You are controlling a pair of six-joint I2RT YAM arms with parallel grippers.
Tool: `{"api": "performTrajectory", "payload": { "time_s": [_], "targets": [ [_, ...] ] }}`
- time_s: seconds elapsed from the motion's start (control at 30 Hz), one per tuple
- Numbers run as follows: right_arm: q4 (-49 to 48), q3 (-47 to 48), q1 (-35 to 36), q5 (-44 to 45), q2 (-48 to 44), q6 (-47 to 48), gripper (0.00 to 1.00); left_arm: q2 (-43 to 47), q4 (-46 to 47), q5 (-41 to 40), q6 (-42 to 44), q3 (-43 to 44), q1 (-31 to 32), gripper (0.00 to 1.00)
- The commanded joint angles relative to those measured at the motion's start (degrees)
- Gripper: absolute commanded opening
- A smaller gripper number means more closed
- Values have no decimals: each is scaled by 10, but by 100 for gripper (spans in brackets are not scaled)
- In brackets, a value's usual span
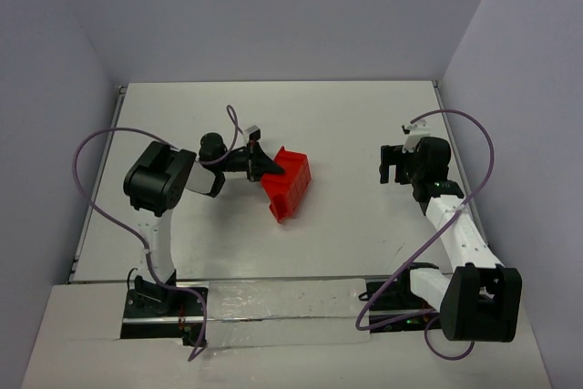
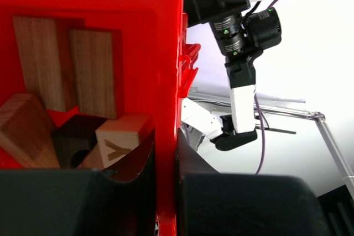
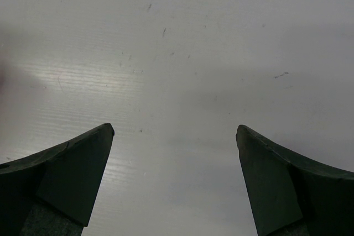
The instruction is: Build the wood block tower
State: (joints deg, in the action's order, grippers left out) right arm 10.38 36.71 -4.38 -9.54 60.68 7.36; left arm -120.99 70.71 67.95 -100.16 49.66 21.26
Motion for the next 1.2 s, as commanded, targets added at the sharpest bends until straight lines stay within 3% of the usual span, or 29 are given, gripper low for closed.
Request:
{"api": "performTrajectory", "payload": {
  "time_s": [0.0, 0.23, 0.47, 0.63, 0.93, 1.17],
  "targets": [
    [-3, 25, -2, 1, 2, 4, 100, -24, 361, -10, -69, 19, -4, 0],
    [-1, 27, -1, 3, 8, 3, 100, -61, 361, -23, -104, 24, -8, 0],
    [-2, 25, -1, 3, 4, 1, 100, -38, 358, -43, -169, 22, -11, 0],
    [-2, 28, -1, 5, 10, -1, 100, -22, 311, -45, -136, -22, -8, 0],
    [1, 28, -2, 8, 11, -1, 100, -41, 337, -49, -174, -6, -6, 0],
    [1, 28, -1, 9, 15, -1, 100, 15, 362, -69, -146, -31, 0, 0]
  ]
}}
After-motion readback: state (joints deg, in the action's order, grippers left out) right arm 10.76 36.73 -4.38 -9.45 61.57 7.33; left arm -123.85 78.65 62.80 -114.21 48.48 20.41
